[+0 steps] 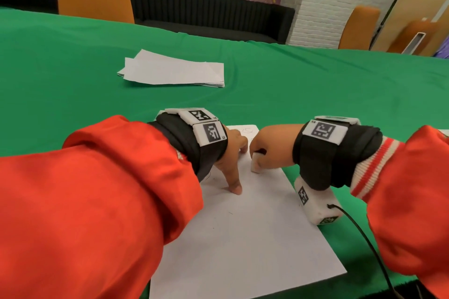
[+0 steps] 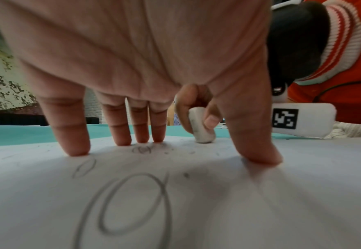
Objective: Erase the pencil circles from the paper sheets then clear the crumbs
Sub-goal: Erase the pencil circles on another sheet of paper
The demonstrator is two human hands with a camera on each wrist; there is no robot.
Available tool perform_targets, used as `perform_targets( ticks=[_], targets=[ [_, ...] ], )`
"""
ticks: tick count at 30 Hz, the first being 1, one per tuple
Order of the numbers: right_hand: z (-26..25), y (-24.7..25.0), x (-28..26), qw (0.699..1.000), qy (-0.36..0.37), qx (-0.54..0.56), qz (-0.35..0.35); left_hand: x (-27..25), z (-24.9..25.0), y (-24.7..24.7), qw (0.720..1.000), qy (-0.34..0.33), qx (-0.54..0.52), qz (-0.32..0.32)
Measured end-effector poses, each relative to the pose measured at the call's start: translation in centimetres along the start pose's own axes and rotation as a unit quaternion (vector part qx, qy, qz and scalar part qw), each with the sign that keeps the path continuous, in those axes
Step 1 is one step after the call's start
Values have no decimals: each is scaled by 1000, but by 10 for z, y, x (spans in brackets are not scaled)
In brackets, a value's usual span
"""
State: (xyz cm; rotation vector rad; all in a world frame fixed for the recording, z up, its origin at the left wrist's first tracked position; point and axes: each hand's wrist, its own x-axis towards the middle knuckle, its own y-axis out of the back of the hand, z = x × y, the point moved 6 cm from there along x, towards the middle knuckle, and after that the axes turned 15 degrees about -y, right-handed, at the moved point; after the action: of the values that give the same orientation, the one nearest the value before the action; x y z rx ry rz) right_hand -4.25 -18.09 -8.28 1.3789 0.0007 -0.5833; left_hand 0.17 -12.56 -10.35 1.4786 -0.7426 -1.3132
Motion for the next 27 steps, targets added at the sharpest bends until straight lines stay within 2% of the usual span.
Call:
perform_targets(
  ticks=[7,13,17,23,27],
  targets=[
    [10,4,9,999,-30,16,-5,0,0,0,1000,3,5,-7],
    [4,-6,4,998,-11,32,-55,1,-1,0,1000,7,0,-3],
    [17,1,10,997,-48,53,-20,0,0,0,1000,7,1,-13],
    [6,-9,6,996,-9,51,-69,0,-1,0,1000,10,6,-14],
    [20,-1,11,995,-51,75,-28,-1,0,1,1000,7,7,-11]
  ],
)
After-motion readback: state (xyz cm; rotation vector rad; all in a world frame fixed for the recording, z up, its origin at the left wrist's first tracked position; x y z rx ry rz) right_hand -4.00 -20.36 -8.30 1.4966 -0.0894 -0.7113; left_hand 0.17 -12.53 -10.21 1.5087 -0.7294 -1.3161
